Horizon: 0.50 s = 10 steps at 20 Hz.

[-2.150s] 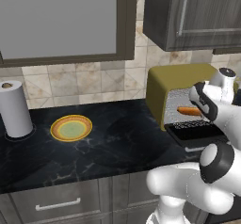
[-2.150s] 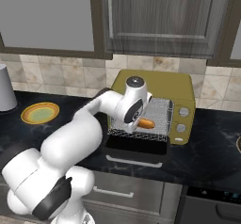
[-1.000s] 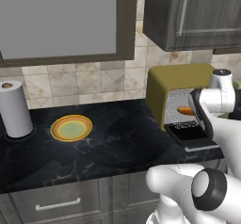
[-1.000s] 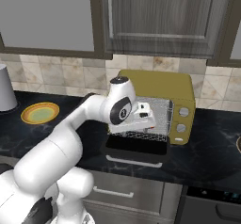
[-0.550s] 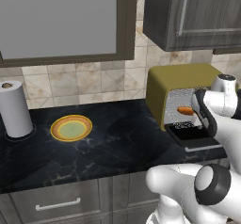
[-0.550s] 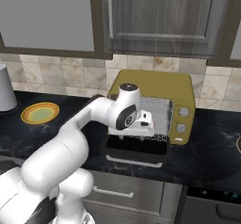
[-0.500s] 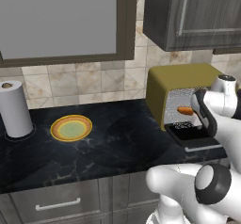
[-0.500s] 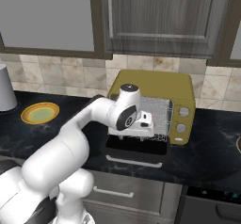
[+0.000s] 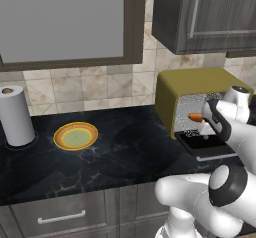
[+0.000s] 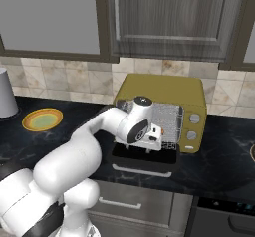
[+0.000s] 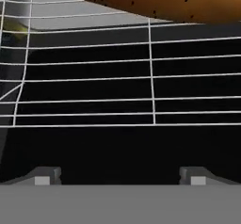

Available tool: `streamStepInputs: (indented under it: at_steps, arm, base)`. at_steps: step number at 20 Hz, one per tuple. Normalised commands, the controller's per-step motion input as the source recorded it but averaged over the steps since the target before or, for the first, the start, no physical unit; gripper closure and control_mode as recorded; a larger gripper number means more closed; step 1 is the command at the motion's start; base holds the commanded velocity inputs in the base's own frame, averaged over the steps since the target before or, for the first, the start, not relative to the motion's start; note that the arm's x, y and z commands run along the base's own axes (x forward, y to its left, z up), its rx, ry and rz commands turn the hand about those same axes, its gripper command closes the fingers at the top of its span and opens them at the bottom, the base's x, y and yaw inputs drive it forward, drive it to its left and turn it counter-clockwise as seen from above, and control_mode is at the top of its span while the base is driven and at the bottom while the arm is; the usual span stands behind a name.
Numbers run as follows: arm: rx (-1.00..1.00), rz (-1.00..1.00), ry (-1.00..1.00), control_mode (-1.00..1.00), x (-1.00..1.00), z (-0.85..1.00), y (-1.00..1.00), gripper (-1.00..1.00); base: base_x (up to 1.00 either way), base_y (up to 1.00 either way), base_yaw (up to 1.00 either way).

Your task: Open the toaster oven door. Place the hotdog bun on the bottom rack in the toaster oven and place the chicken drumstick on the top rack.

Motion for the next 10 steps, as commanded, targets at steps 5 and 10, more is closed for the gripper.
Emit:
streamStepInputs:
  at_steps: [5, 10]
  arm:
    - [0.03, 0.0, -0.06, -1.0, 0.28, -0.17, 0.01, -1.0]
    - [0.0, 0.01, -0.05, -1.0, 0.3, -0.1, 0.0, -1.0]
  base:
    - [0.0, 0.0, 0.0]
    - [0.0, 0.0, 0.0]
